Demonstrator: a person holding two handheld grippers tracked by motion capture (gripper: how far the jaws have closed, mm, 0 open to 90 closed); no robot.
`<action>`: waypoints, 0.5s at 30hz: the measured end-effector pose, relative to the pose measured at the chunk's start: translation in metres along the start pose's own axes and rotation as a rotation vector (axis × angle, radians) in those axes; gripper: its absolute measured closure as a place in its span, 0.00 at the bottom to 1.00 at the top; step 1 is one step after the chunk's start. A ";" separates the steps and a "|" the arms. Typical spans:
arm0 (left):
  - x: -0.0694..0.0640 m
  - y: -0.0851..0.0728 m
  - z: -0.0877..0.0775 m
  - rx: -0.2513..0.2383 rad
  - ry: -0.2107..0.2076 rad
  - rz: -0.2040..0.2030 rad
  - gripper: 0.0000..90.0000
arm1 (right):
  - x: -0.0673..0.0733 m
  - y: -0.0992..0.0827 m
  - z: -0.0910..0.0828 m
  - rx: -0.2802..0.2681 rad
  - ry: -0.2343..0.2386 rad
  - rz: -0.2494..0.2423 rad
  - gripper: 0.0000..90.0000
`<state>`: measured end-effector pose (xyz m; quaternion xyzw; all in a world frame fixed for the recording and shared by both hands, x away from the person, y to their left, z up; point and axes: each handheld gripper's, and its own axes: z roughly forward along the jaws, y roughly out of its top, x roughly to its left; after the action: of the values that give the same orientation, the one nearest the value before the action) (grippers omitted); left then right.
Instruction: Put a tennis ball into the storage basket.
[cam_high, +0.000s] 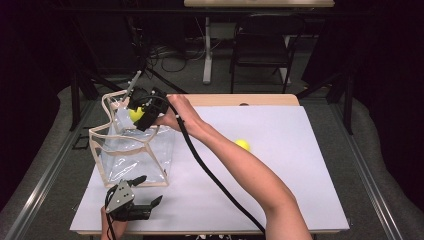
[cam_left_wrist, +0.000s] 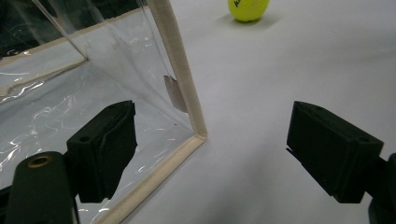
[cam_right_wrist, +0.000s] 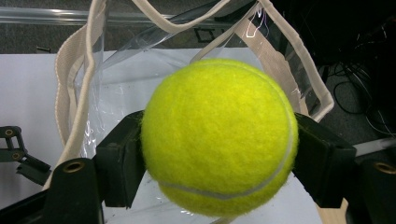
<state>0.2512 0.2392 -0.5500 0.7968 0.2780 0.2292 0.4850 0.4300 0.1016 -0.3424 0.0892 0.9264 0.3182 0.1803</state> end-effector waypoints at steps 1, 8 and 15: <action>0.000 0.000 0.000 0.000 0.000 0.000 0.18 | 0.000 0.000 0.001 0.002 0.001 0.001 0.29; 0.000 0.000 0.000 -0.001 -0.001 0.001 0.18 | 0.001 -0.001 0.006 0.029 0.010 0.002 0.29; 0.000 0.000 0.000 0.000 0.000 0.001 0.18 | 0.002 -0.003 0.010 0.047 0.024 0.004 0.29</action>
<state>0.2513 0.2395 -0.5498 0.7969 0.2777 0.2294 0.4849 0.4316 0.1054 -0.3518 0.0913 0.9355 0.2979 0.1665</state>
